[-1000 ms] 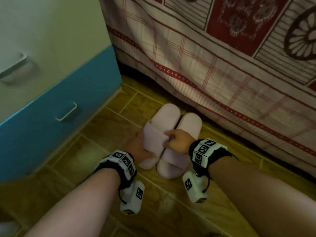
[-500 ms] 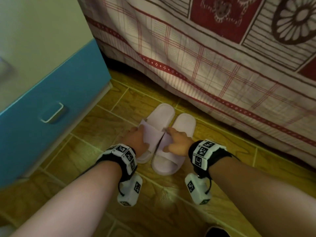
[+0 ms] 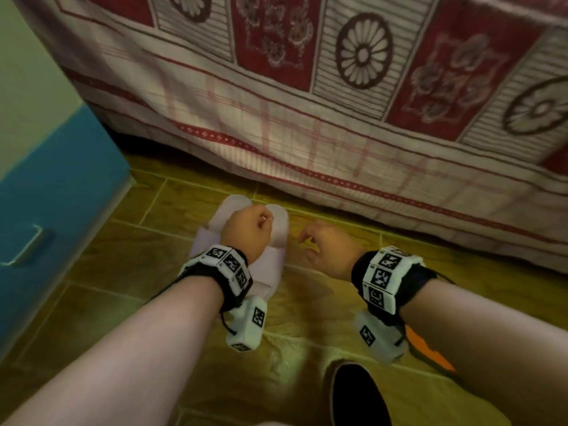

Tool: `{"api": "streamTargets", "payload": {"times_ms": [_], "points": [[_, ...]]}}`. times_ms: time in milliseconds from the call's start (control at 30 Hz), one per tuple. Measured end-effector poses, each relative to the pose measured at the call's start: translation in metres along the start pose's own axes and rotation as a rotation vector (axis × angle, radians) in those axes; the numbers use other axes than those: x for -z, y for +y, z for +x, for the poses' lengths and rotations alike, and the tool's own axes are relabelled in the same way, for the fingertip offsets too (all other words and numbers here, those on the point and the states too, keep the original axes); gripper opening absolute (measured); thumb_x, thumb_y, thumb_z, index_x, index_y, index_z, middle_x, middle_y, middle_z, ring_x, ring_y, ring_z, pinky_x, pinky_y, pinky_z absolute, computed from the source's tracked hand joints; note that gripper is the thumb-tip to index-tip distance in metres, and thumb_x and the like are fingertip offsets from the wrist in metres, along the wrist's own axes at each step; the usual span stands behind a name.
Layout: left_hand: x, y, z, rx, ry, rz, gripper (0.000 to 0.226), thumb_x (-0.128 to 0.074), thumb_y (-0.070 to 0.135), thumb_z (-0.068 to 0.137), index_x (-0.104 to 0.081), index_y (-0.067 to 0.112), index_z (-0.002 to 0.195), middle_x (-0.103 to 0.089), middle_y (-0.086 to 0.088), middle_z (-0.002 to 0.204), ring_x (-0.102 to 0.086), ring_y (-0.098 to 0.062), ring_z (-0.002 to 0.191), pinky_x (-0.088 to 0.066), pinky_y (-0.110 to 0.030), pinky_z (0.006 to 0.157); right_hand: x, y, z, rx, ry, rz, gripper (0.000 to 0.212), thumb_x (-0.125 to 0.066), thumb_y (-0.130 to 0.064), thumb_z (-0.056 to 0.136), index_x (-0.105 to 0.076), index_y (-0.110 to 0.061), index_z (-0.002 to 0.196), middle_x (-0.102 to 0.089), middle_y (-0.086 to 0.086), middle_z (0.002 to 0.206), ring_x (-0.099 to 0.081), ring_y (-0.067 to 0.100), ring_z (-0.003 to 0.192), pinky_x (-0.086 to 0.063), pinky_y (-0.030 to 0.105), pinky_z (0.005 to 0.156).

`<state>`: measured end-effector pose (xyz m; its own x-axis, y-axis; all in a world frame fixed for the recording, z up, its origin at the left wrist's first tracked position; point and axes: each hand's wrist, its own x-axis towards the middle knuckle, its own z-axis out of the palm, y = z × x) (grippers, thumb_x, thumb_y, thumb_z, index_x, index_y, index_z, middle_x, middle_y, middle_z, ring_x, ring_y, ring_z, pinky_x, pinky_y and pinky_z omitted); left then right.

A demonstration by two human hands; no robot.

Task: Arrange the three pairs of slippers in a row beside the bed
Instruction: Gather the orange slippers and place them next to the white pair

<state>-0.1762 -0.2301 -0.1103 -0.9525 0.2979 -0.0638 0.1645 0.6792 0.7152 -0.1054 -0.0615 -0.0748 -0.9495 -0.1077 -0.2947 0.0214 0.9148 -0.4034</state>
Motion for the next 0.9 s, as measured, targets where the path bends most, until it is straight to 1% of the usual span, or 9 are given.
{"api": "streamTargets", "payload": {"times_ms": [100, 167, 233, 300, 433, 567, 733, 833, 900], "points": [[-0.028, 0.024, -0.008, -0.103, -0.111, -0.011, 0.013, -0.055, 0.021, 0.088, -0.068, 0.017, 0.089, -0.058, 0.005, 0.072, -0.060, -0.021, 0.073, -0.049, -0.031, 0.069, 0.021, 0.022, -0.040, -0.036, 0.026, -0.130, 0.029, -0.055, -0.023, 0.087, -0.057, -0.023, 0.116, -0.053, 0.005, 0.122, -0.055, 0.026, 0.111, -0.048, 0.037, 0.087], [-0.042, 0.031, -0.016, -0.132, -0.154, -0.034, 0.015, -0.058, 0.023, 0.087, -0.069, 0.015, 0.093, -0.060, 0.004, 0.076, -0.061, -0.020, 0.076, -0.051, -0.032, 0.074, 0.031, 0.035, -0.060, -0.060, 0.016, -0.157, 0.029, -0.054, -0.025, 0.088, -0.057, -0.024, 0.117, -0.050, 0.005, 0.127, -0.052, 0.025, 0.117, -0.048, 0.040, 0.091], [-0.057, 0.032, -0.034, -0.132, -0.182, -0.087, 0.017, -0.059, 0.025, 0.087, -0.070, 0.015, 0.095, -0.061, 0.004, 0.078, -0.061, -0.019, 0.077, -0.052, -0.033, 0.076, 0.032, 0.046, -0.086, -0.066, -0.013, -0.231, 0.028, -0.054, -0.024, 0.088, -0.058, -0.023, 0.116, -0.051, 0.004, 0.124, -0.053, 0.025, 0.114, -0.049, 0.038, 0.089], [-0.063, 0.034, -0.049, -0.135, -0.256, -0.084, 0.018, -0.058, 0.025, 0.086, -0.070, 0.017, 0.097, -0.062, 0.004, 0.078, -0.063, -0.021, 0.079, -0.054, -0.034, 0.076, 0.031, 0.056, -0.110, -0.066, -0.030, -0.329, 0.028, -0.053, -0.023, 0.088, -0.058, -0.022, 0.116, -0.051, 0.003, 0.123, -0.056, 0.025, 0.108, -0.050, 0.038, 0.086], [-0.057, 0.051, -0.067, -0.177, -0.403, 0.078, 0.020, -0.060, 0.028, 0.085, -0.068, 0.018, 0.101, -0.063, 0.002, 0.084, -0.063, -0.019, 0.082, -0.052, -0.030, 0.076, 0.028, 0.078, -0.162, -0.069, -0.077, -0.436, 0.029, -0.050, -0.024, 0.090, -0.055, -0.024, 0.119, -0.048, -0.002, 0.127, -0.058, 0.025, 0.103, -0.051, 0.039, 0.080], [-0.046, 0.095, -0.070, -0.225, -0.469, 0.342, 0.023, -0.060, 0.031, 0.085, -0.067, 0.020, 0.104, -0.066, -0.001, 0.096, -0.059, -0.016, 0.084, -0.049, -0.028, 0.076, 0.037, 0.108, -0.208, -0.126, -0.103, -0.412, 0.030, -0.048, -0.025, 0.092, -0.053, -0.025, 0.122, -0.048, -0.003, 0.129, -0.057, 0.023, 0.105, -0.050, 0.038, 0.081], [-0.056, 0.150, -0.080, -0.174, -0.457, 0.456, 0.024, -0.063, 0.034, 0.084, -0.067, 0.021, 0.104, -0.063, 0.000, 0.100, -0.059, -0.018, 0.091, -0.049, -0.030, 0.078, 0.045, 0.155, -0.255, -0.197, -0.137, -0.401, 0.030, -0.047, -0.027, 0.093, -0.051, -0.026, 0.123, -0.049, -0.003, 0.129, -0.057, 0.022, 0.102, -0.043, 0.032, 0.069], [-0.071, 0.184, -0.085, -0.149, -0.526, 0.494, 0.026, -0.064, 0.035, 0.085, -0.066, 0.019, 0.105, -0.058, 0.002, 0.098, -0.056, -0.016, 0.089, -0.045, -0.028, 0.075, 0.047, 0.191, -0.277, -0.242, -0.155, -0.382, 0.033, -0.050, -0.029, 0.092, -0.052, -0.025, 0.125, -0.052, 0.000, 0.128, -0.056, 0.024, 0.108, -0.042, 0.031, 0.071], [-0.090, 0.214, -0.089, -0.196, -0.540, 0.558, 0.024, -0.062, 0.034, 0.086, -0.067, 0.018, 0.103, -0.060, 0.001, 0.097, -0.056, -0.016, 0.087, -0.045, -0.029, 0.073, 0.051, 0.223, -0.294, -0.289, -0.129, -0.314, 0.034, -0.049, -0.027, 0.092, -0.053, -0.023, 0.125, -0.057, 0.003, 0.127, -0.057, 0.026, 0.109, -0.047, 0.033, 0.078]]}}
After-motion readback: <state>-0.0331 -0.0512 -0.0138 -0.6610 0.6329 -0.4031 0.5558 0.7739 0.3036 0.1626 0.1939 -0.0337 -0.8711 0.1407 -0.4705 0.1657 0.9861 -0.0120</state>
